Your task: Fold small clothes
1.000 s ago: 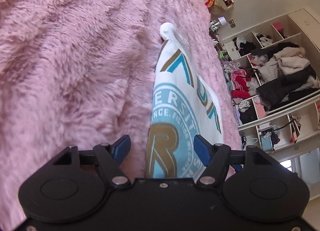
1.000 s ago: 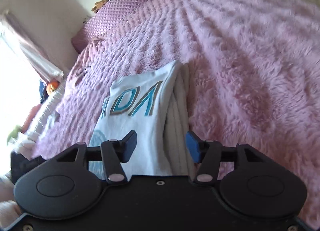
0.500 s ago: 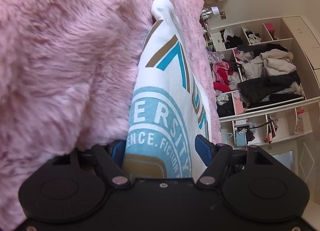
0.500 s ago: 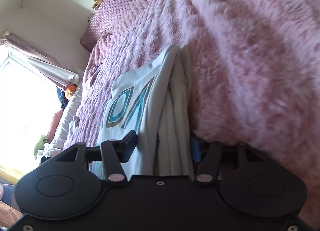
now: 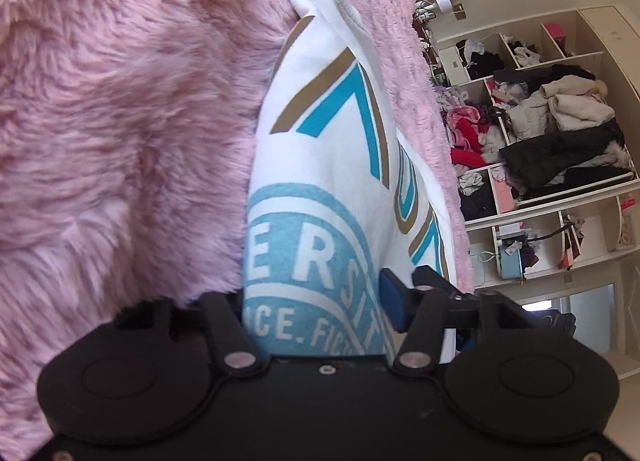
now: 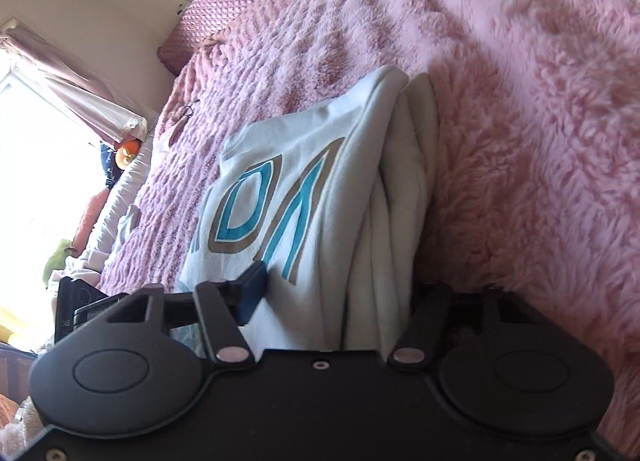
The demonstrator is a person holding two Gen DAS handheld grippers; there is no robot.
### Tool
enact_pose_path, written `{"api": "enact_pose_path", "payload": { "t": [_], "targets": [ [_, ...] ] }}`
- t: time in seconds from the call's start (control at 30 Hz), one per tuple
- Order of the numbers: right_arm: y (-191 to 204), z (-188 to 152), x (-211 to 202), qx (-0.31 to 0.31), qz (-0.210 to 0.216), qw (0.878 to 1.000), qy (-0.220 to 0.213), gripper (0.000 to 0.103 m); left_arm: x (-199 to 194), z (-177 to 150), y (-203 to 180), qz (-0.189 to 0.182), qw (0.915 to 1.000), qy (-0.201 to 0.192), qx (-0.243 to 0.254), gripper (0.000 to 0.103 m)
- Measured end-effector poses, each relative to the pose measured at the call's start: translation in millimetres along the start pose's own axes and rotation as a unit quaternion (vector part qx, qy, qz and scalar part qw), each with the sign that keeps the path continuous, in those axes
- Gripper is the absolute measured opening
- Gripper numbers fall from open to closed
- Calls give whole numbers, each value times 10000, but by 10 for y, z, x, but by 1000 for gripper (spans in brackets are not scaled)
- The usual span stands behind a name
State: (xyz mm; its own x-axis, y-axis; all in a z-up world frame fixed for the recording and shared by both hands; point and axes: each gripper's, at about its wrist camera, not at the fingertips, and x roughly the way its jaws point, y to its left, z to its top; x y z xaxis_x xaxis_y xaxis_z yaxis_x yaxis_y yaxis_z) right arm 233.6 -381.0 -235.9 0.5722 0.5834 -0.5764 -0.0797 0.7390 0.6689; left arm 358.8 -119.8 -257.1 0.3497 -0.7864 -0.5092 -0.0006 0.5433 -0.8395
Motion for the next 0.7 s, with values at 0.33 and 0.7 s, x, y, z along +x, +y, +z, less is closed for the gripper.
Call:
{"api": "enact_pose_path", "payload": {
  "t": [0.33,0.7],
  "targets": [
    [368,70,-262,-349,-404,9982,-288,31,-169,33,-334,90,9998,-138,55,24],
    [1071,136,-552,-1060,-274,9931,-413,30,-781,59,-667,-246,9984,-282,418,21]
  ]
}}
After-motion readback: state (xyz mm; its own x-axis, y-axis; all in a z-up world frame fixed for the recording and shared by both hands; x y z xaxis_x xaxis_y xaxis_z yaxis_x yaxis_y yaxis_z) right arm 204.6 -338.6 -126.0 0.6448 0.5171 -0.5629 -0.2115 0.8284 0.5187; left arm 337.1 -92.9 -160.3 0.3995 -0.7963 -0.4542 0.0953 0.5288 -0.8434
